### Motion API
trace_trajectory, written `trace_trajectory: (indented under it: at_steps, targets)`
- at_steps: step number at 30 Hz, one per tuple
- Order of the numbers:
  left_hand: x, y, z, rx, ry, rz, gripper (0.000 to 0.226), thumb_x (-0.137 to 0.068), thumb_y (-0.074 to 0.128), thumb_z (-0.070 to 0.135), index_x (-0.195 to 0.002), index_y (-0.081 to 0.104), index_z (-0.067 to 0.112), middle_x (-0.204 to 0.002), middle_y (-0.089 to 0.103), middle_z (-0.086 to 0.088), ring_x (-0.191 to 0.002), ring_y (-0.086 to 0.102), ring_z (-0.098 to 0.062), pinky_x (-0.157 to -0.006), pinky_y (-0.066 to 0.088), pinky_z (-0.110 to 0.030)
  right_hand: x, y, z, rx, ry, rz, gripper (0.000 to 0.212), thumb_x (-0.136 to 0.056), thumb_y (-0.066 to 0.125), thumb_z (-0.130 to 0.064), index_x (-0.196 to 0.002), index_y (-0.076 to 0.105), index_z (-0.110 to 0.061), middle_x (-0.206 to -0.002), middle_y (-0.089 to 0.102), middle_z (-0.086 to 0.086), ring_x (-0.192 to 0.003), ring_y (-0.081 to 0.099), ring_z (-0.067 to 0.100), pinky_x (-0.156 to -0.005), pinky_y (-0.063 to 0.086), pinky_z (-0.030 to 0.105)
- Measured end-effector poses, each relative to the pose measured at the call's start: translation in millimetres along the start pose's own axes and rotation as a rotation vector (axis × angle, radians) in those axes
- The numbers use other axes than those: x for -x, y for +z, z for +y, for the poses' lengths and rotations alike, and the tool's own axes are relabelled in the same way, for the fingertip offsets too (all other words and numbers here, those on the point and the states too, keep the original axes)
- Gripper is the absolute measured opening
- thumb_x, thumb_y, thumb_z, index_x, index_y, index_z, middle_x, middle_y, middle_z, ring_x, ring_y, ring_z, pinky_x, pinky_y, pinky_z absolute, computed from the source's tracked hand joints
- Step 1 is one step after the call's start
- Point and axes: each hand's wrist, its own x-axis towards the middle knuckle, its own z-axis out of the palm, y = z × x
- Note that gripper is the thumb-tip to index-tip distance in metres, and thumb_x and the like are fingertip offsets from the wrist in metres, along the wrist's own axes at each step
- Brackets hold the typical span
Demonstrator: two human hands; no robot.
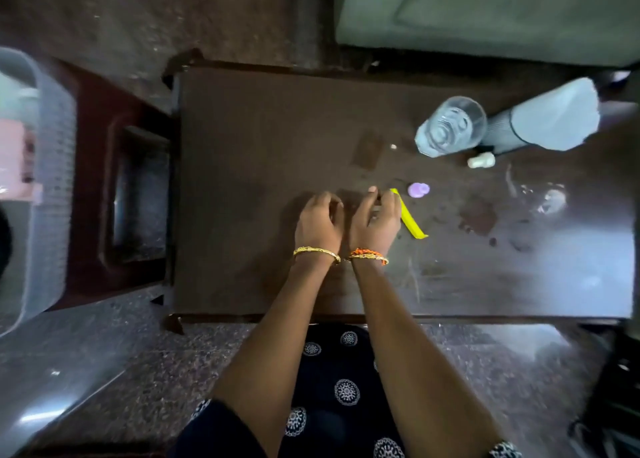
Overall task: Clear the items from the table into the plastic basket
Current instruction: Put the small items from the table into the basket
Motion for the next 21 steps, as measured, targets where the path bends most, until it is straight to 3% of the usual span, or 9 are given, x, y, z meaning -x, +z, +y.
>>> trace_trajectory:
  at_steps: [3, 7, 13, 18, 21]
  targets:
    - [-0.4, 42.1, 30.7, -0.061, 0.104, -0.118, 0.020, -0.087, 0.057, 0.015, -0.104, 0.062, 0.005, -0.107, 0.062, -0.016, -0.104, 0.057, -0.033, -0.086, 0.048, -0.043, -36.6, -37.1, 31.1, 0.040, 0.073, 0.099, 0.020, -0.090, 0.053, -0.005, -0.082, 0.059, 0.011, -0.086, 0.057, 0.029, -0.080, 0.056, 0.042, -0.070, 0.035, 0.025]
    - [-9.1, 89.1, 69.2, -0.135, 0.219, -0.148, 0.037, -0.084, 0.061, 0.014, -0.121, 0.058, 0.010, -0.118, 0.056, -0.015, -0.114, 0.049, -0.033, -0.093, 0.044, -0.044, -89.7, -71.1, 61.4, 0.082, 0.123, 0.133, 0.014, -0.086, 0.053, 0.000, -0.091, 0.060, 0.011, -0.097, 0.055, 0.029, -0.086, 0.057, 0.044, -0.079, 0.044, 0.039]
    - [-25.7, 131.3, 88.6, -0.224, 0.284, -0.175, 0.040, -0.081, 0.063, 0.005, -0.121, 0.059, 0.011, -0.113, 0.053, -0.016, -0.106, 0.050, -0.031, -0.090, 0.045, -0.041, -166.8, -86.9, 89.6, 0.334, -0.003, -0.044, 0.052, -0.077, 0.040, 0.008, -0.122, 0.058, -0.011, -0.124, 0.044, 0.025, -0.115, 0.043, 0.040, -0.092, 0.041, 0.039]
    - [-30.2, 140.9, 86.3, -0.256, 0.261, -0.120, 0.033, -0.082, 0.054, -0.006, -0.114, 0.060, 0.002, -0.108, 0.057, -0.020, -0.103, 0.049, -0.035, -0.085, 0.039, -0.037, -192.5, -84.4, 111.5, 0.582, -0.172, -0.270, 0.053, -0.086, 0.036, 0.005, -0.131, 0.053, -0.019, -0.128, 0.043, 0.025, -0.114, 0.043, 0.041, -0.093, 0.043, 0.048]
    - [-28.1, 141.7, 86.7, -0.233, 0.275, -0.073, 0.033, -0.082, 0.055, -0.006, -0.114, 0.059, -0.001, -0.107, 0.060, -0.021, -0.102, 0.050, -0.037, -0.086, 0.040, -0.039, -193.4, -82.7, 119.4, 0.569, -0.163, -0.264, 0.048, -0.089, 0.035, 0.005, -0.127, 0.056, -0.015, -0.122, 0.047, 0.026, -0.109, 0.046, 0.039, -0.092, 0.042, 0.047]
